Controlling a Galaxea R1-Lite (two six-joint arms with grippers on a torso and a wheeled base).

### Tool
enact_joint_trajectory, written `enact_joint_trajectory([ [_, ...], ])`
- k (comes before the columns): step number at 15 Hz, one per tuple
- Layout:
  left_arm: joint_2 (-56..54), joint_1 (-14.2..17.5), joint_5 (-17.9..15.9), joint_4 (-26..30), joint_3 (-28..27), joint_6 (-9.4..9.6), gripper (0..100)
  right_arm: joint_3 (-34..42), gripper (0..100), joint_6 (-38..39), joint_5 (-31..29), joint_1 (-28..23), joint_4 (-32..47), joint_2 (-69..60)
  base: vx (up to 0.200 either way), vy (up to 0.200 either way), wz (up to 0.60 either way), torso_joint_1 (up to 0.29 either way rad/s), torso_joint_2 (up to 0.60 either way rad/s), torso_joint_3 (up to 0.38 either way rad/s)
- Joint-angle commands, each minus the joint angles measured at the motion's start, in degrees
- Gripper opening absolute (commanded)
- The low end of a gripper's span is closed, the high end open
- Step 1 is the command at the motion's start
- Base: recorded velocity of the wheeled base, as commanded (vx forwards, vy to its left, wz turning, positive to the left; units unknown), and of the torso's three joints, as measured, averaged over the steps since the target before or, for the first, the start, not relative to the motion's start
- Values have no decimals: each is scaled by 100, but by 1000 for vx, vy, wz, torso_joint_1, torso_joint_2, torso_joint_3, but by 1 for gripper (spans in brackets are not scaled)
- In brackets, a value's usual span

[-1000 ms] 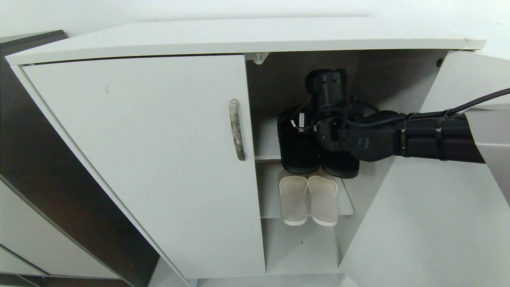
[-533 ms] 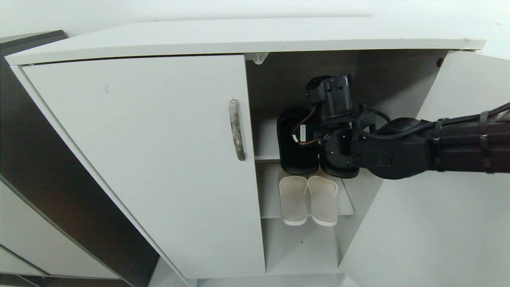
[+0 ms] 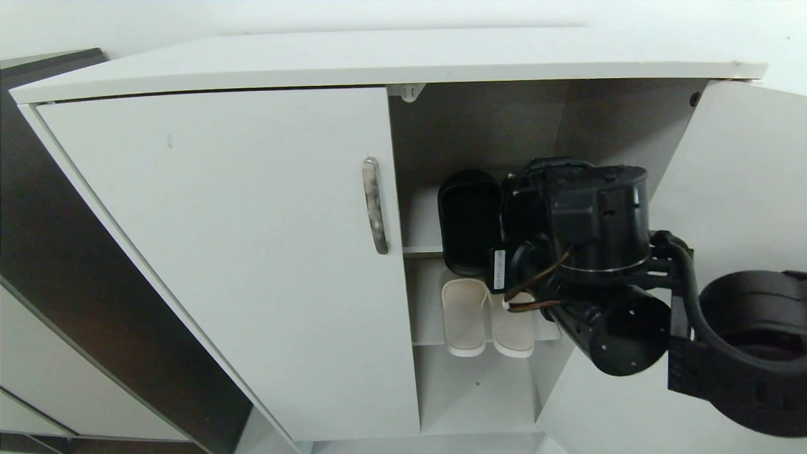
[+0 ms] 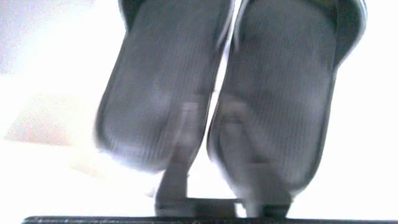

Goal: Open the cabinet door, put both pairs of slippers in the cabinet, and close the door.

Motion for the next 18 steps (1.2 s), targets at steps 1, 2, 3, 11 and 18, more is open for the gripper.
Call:
enact_joint_trajectory([
  [1,7,0,1,0,0,0,0,615,0,-10,20,135,-341,-338,0,0,0,0,0,0],
  [2,7,0,1,0,0,-9,0,650,0,-19,20,135,-455,-321,0,0,0,0,0,0],
  [3,7,9,1,0,0,-9,0,677,0,-36,20,135,-578,-303,0,0,0,0,0,0],
  [11,7,0,1,0,0,0,0,888,0,-71,20,127,-851,-198,0,0,0,0,0,0],
  [18,7,0,1,0,0,0,0,1090,0,-247,81,92,-1361,-57,-86,0,0,2,2,0],
])
